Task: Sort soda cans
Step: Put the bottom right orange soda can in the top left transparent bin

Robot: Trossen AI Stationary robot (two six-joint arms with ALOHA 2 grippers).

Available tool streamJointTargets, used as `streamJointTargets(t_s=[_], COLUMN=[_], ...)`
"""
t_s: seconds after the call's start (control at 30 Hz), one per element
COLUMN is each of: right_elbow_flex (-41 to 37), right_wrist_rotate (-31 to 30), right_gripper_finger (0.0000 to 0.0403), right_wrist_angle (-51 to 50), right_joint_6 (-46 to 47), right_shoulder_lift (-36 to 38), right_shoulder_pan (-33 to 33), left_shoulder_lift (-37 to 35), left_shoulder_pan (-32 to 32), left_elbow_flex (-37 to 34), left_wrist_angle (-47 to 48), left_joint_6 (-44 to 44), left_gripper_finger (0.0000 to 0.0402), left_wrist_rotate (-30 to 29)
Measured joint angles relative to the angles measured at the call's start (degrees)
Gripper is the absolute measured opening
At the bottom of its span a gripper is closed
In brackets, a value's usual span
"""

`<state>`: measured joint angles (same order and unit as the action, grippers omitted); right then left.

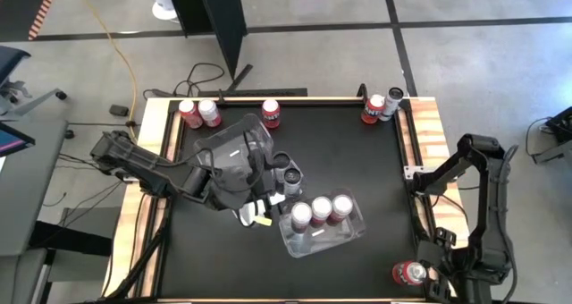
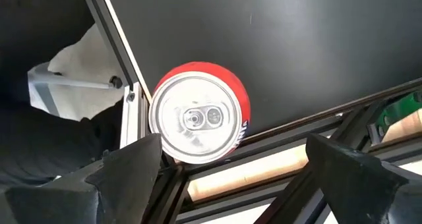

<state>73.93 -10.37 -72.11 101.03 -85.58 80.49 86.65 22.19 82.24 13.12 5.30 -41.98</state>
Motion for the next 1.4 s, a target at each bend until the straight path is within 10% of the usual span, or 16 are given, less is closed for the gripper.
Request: streamJointTargets(t_s=[1.4], right_elbow_flex=[-0.2], right_wrist_rotate=[10.2], right_gripper_finger=[0.0358], right_wrist_angle=[9.7], right_joint_6=[-20.5], right_shoulder_lift=[-15.3], right_shoulder_pan=[-7.9], left_shoulder_lift=[0.7], left_shoulder_pan=[0.1], left_elbow_flex=[0.0], left_wrist_angle=[1.6], left_joint_6=[-0.1], left_gripper_finger=[0.0391], left_wrist_rotate=[-0.5])
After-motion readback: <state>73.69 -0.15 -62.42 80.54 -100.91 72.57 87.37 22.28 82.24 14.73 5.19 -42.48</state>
